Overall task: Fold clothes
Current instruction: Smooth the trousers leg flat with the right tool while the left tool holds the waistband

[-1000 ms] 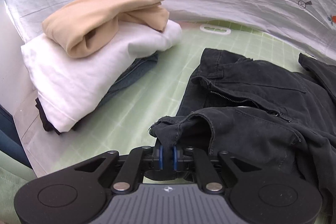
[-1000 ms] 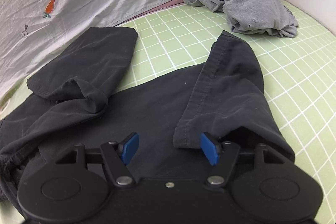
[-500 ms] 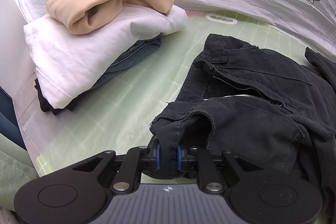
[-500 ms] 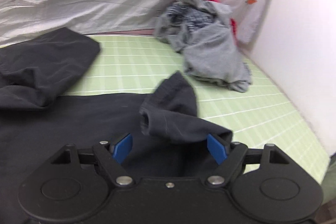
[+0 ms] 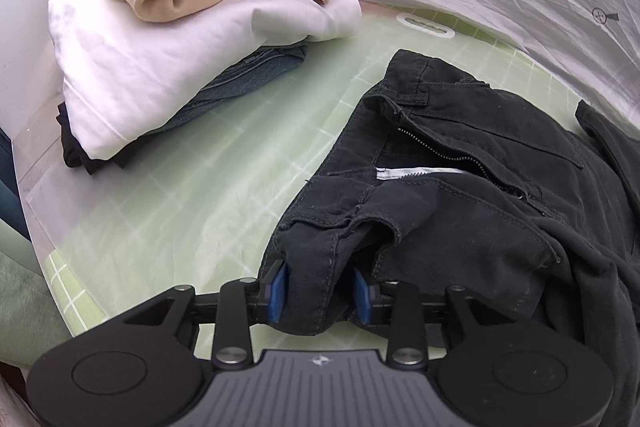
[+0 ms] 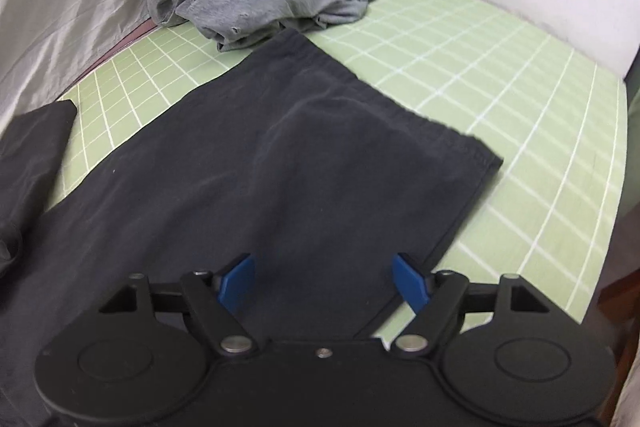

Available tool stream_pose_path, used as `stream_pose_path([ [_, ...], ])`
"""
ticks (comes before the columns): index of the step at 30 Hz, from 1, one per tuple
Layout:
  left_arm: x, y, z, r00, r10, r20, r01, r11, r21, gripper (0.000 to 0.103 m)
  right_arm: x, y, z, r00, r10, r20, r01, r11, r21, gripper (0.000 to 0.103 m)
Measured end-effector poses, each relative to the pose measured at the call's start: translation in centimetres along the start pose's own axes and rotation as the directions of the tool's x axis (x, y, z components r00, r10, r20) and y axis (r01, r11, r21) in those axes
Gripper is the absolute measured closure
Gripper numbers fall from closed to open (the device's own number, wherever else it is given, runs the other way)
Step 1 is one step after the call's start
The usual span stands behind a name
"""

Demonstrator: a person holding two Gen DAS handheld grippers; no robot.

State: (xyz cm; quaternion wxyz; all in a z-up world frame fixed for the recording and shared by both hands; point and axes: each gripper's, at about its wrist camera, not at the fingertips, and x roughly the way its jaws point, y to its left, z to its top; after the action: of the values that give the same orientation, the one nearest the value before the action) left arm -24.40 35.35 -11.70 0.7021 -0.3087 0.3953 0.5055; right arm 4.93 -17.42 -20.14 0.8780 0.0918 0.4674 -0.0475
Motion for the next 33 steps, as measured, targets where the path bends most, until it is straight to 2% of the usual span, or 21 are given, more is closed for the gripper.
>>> stream_pose_path([
  [4,-0.9,2.3,-0.3,0.990,-0.139,-0.014,0.136,0.980,-0.148,0.049,0.0,-0.3,-0.3,0.999,0.047,-0.010,-0.046,0.997,0.070,0.021],
  [7,-1.2,3.7,-0.7,0.974,-0.227,-0.012,0.217,0.944,-0.247,0.044,0.2,-1.0,0.0,0.993,0.114,-0.008,-0.111,0.977,0.180,0.016],
  [10,-0.5,4.3,-1.3,0.961,-0.276,-0.019,0.255,0.912,-0.321,0.042,0.3,-1.7,0.2,0.985,0.170,-0.002,-0.163,0.947,0.276,0.014],
  [14,0.5,4.0,-1.8,0.945,-0.323,-0.048,0.283,0.884,-0.372,0.036,0.7,-2.9,0.2,0.961,0.275,-0.001,-0.249,0.872,0.422,0.014],
  [17,1.3,3.7,-2.2,0.931,-0.358,-0.069,0.301,0.862,-0.408,0.036,0.7,-3.3,0.0,0.952,0.306,0.006,-0.272,0.837,0.474,0.014],
  [22,2.6,3.3,-2.9,0.904,-0.416,-0.100,0.326,0.821,-0.468,0.036,0.7,-3.5,-0.3,0.947,0.321,0.007,-0.282,0.821,0.497,0.014],
  [25,3.2,2.7,-2.5,0.915,-0.392,-0.098,0.314,0.841,-0.441,0.036,0.7,-3.2,-0.3,0.947,0.320,0.004,-0.282,0.829,0.483,0.014],
  [27,3.6,2.7,-2.2,0.922,-0.378,-0.084,0.307,0.844,-0.439,0.036,0.7,-3.3,-0.4,0.942,0.336,0.000,-0.293,0.821,0.489,0.015],
  [29,4.1,2.7,-1.9,0.927,-0.368,-0.072,0.300,0.844,-0.445,0.036,0.9,-3.4,-0.6,0.931,0.365,0.000,-0.314,0.802,0.508,0.021],
  [31,4.4,2.5,-1.7,0.932,-0.355,-0.071,0.290,0.849,-0.441,0.038,1.3,-3.5,-1.1,0.914,0.406,0.004,-0.343,0.767,0.542,0.047],
  [32,4.6,2.3,-1.6,0.935,-0.348,-0.070,0.285,0.853,-0.438,0.038,1.6,-3.5,-1.3,0.905,0.426,0.004,-0.355,0.749,0.559,0.052],
  [33,4.6,2.3,-1.5,0.937,-0.343,-0.068,0.282,0.856,-0.433,0.043,1.8,-3.2,-1.4,0.903,0.430,0.007,-0.361,0.748,0.557,0.058],
])
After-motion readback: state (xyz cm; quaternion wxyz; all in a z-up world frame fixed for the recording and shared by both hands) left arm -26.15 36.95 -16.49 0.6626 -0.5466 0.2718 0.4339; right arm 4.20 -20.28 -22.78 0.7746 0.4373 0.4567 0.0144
